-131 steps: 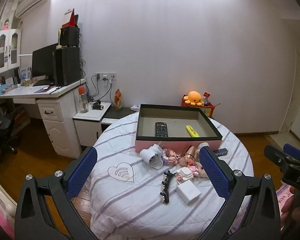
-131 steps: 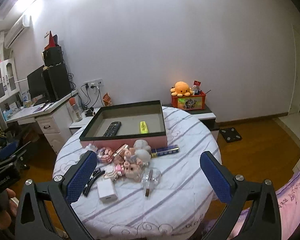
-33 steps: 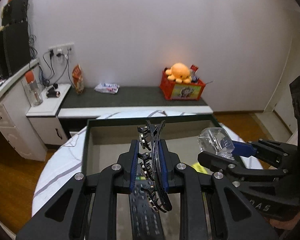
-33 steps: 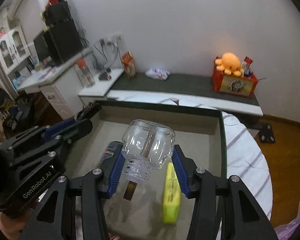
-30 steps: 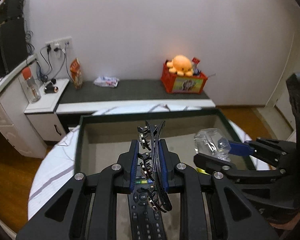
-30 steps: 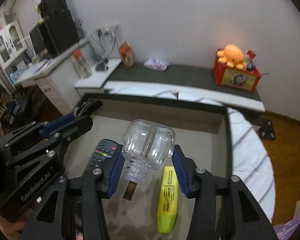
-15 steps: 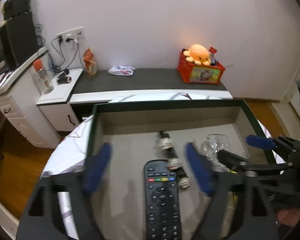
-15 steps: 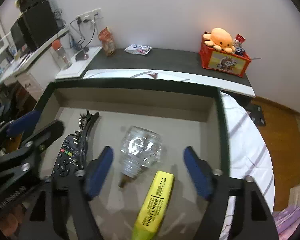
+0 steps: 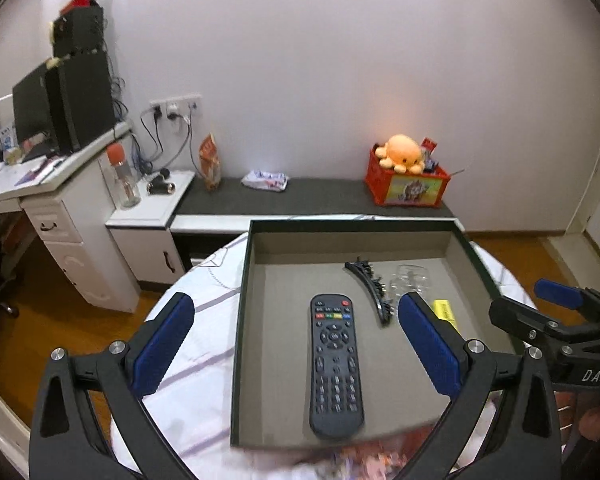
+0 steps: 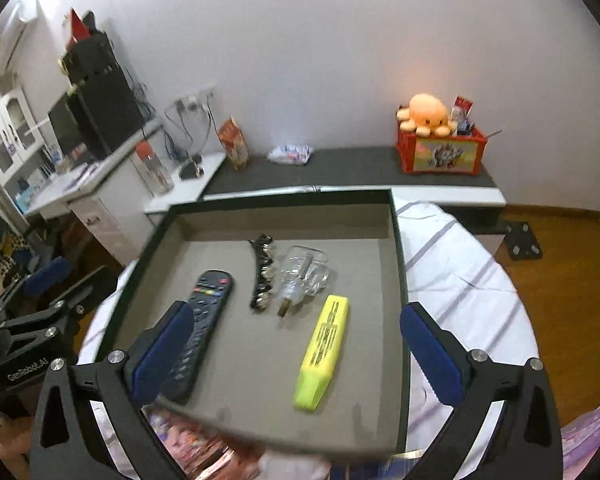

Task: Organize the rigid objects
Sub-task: 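Withdraw both tools from the box back toward the table items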

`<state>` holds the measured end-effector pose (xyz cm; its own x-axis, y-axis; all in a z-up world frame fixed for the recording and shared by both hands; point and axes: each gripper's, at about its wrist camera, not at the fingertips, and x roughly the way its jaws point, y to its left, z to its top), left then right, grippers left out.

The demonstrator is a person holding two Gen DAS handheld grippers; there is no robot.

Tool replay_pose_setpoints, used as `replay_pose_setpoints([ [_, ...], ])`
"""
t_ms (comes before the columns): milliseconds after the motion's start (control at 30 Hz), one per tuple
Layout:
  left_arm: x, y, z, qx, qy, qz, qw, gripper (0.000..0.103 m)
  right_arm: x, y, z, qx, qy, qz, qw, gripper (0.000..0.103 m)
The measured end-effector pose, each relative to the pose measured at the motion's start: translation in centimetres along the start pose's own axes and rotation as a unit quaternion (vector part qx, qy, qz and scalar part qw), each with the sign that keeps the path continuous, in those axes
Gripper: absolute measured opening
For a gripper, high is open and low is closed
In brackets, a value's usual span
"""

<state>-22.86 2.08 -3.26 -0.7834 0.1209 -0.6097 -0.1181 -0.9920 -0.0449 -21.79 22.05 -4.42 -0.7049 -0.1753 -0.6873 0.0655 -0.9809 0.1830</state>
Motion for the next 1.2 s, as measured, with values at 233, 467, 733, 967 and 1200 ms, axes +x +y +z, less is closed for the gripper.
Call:
replay_pose_setpoints([
  [233, -7.9, 0.8, -2.2, -0.003, -0.049, -0.006, 0.9988, 0.103, -8.8, 2.7, -3.7, -0.014, -0.093, -0.024, 0.995, 0.103],
  [467, -15.2, 1.0, -5.0, -0.002, -0.104, 0.012, 0.9945, 0.103, -16.0, 4.5, -8.2, -0.026, -0.152, -0.052, 0.987, 0.103],
  [733, -22.0, 1.4, -8.5, -0.017, -0.159, 0.022, 0.9869, 0.103, -20.4, 5.7, -11.7, -0.031, -0.176, -0.069, 0.982, 0.103],
  [967, -24.3, 1.3, -11.2, -0.017, -0.159, 0.022, 0.9868, 0.103, -22.4, 5.7, -13.3, -0.025, -0.179, -0.07, 0.981, 0.103],
  [1200, -24.7, 1.2, -12.0, -0.021, -0.153, 0.018, 0.9878, 0.103, -23.2, 5.7, -13.8, -0.026, -0.182, -0.071, 0.98, 0.103],
])
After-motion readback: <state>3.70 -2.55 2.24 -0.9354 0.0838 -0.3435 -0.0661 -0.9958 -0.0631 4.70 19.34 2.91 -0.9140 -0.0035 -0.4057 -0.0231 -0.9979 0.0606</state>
